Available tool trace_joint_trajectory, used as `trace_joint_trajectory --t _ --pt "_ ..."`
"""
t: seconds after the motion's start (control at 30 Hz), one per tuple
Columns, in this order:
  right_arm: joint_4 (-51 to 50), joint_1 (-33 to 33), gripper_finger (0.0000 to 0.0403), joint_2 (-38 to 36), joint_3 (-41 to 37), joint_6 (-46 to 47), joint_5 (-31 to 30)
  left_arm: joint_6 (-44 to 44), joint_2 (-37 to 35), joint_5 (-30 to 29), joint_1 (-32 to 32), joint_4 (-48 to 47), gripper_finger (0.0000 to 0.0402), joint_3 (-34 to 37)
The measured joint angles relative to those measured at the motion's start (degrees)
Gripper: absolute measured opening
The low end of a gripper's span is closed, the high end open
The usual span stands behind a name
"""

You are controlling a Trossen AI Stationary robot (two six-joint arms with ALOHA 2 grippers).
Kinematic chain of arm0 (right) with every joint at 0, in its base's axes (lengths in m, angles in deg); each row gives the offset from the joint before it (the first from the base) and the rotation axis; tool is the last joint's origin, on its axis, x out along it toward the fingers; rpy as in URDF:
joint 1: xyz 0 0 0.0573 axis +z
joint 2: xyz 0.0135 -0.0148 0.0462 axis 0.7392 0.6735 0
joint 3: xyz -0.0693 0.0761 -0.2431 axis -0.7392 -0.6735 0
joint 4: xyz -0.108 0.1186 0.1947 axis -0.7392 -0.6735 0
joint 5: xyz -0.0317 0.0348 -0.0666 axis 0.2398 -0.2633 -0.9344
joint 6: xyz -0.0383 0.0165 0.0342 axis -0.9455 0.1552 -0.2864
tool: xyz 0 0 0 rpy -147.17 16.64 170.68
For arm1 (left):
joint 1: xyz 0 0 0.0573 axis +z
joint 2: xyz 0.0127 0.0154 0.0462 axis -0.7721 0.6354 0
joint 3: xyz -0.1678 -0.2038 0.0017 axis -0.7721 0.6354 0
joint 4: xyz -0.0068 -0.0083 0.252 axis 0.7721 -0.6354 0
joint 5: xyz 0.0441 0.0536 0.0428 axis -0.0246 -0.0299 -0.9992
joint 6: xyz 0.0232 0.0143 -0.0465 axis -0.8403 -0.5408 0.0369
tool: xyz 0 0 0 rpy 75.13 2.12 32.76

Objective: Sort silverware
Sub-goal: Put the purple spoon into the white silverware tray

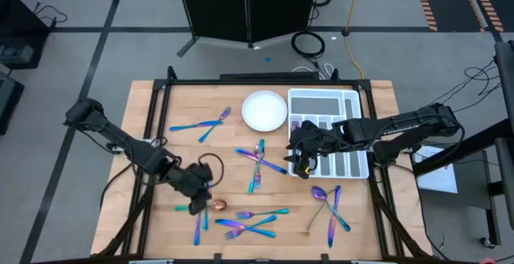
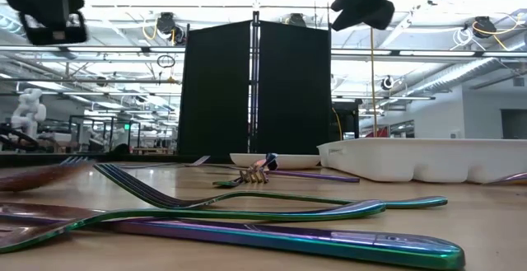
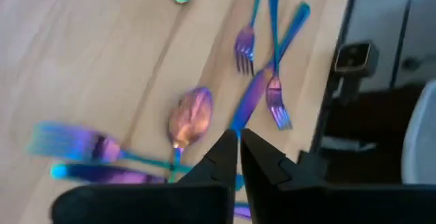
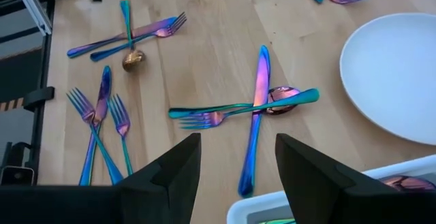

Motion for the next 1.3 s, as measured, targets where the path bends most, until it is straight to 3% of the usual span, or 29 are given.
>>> trace_joint_trajectory --t 0.2,0.43,0.7,1.13,1.3 --pt "-0.01 1.47 0.0183 -0.02 0.00 1.47 -0.07 -11.26 4.32 1.47 -3.72 -0.54 0.0076 0.02" --pt "-0.05 3.39 0.0183 -0.02 0.00 2.73 -0.28 -11.47 11.07 -1.33 -5.12 -0.24 0.0142 0.02" --pt "-0.09 3.91 0.0183 -0.02 0.00 2.73 -0.33 -8.56 18.34 -3.00 -8.41 -0.53 0.0146 0.02" --pt "-0.09 3.91 0.0183 -0.02 -0.01 1.38 -0.33 -2.47 19.32 -10.30 -12.96 -1.06 0.0146 0.02" --pt "-0.10 3.91 0.0183 -0.02 -0.02 1.22 -0.33 -2.41 21.08 -10.45 -13.64 -0.93 0.0145 0.02"
